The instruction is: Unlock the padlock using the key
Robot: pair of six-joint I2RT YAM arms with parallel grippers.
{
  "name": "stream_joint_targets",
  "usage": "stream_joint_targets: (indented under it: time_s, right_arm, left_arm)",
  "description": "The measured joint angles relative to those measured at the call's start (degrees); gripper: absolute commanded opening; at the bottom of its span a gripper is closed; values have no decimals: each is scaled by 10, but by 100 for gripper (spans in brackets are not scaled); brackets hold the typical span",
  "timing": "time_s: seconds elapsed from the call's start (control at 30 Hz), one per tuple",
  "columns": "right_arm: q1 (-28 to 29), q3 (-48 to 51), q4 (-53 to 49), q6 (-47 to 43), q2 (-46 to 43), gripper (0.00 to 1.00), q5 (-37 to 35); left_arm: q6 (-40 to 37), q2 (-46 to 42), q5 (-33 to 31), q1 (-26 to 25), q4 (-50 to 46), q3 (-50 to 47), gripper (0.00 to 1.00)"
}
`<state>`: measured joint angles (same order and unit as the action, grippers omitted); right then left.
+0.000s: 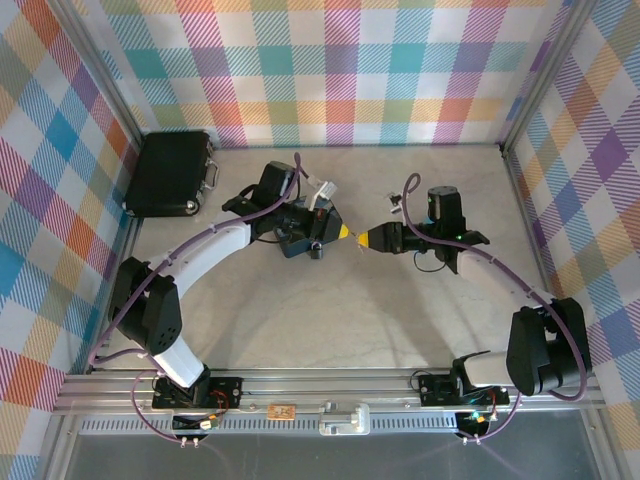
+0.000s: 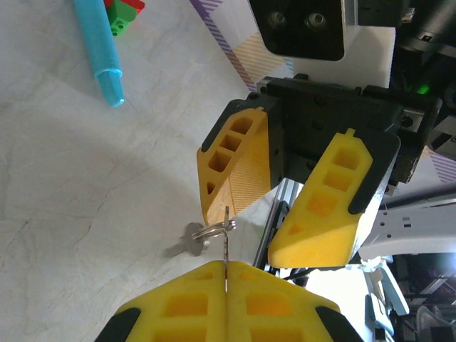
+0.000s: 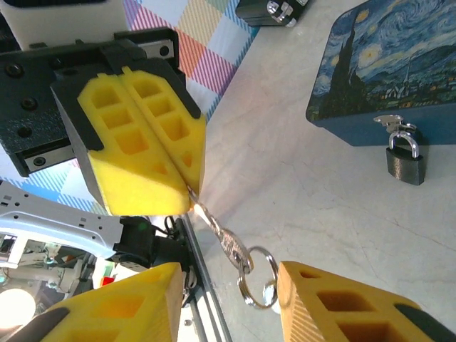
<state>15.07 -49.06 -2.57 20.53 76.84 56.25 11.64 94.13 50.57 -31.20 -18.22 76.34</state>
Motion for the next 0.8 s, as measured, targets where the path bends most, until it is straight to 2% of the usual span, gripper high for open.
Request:
stream_joint_targets:
  time_s: [0.47,0.8]
  right_arm:
    - [23,-2,22,5,23,30,15]
    - [26,-2,39,19,23,12,25]
  left_arm:
    - [-10,0,26,0,-12,0,0]
    - [-10,-10,25,9,-12,-1,0]
